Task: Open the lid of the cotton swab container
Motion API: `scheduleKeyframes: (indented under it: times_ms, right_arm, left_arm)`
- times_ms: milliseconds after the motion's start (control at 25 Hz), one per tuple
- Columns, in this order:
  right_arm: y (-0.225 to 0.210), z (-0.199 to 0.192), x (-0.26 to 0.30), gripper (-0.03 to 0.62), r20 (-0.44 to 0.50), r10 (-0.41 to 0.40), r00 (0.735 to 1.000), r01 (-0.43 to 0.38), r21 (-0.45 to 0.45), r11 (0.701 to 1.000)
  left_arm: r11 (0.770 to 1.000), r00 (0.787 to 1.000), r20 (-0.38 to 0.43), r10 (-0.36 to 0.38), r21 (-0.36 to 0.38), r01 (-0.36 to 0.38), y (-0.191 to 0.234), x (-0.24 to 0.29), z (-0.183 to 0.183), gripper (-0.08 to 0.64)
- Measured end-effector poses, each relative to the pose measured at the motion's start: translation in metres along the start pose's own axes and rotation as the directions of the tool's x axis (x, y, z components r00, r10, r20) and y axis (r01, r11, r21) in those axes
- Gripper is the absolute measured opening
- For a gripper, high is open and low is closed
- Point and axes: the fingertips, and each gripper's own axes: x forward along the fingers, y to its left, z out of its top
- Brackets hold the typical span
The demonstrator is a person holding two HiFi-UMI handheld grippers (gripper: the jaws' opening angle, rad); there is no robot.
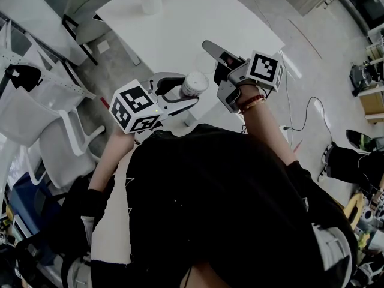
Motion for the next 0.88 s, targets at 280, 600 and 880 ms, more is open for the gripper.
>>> scheduleKeyframes:
  times_ms: [280,600,880]
  right_arm:
    - [-0.005,-0.006,0.002,0.255,-0.042,-0.016,0.999,0.016,-0.003,1.000]
    - [-0.012,-0.008,0.002,0.255,-0.060,-0.031,0.998,0.032,0.002,1.000]
    - [-0.017,-0.006,0.003,0.255,-0.060,-0.037,0.998,0.037,0.006,0.999]
  left_arm:
    - [0.998,0.998,0.066,0.005,-0.064,-0.001,0.007,-0.003,0.012,0.247]
    - [0.998,0.996,0.085,0.006,-0.065,0.000,0.008,-0.005,0.020,0.247]
    - [0.997,0.995,0.099,0.011,-0.071,-0.004,0.013,-0.005,0.024,0.247]
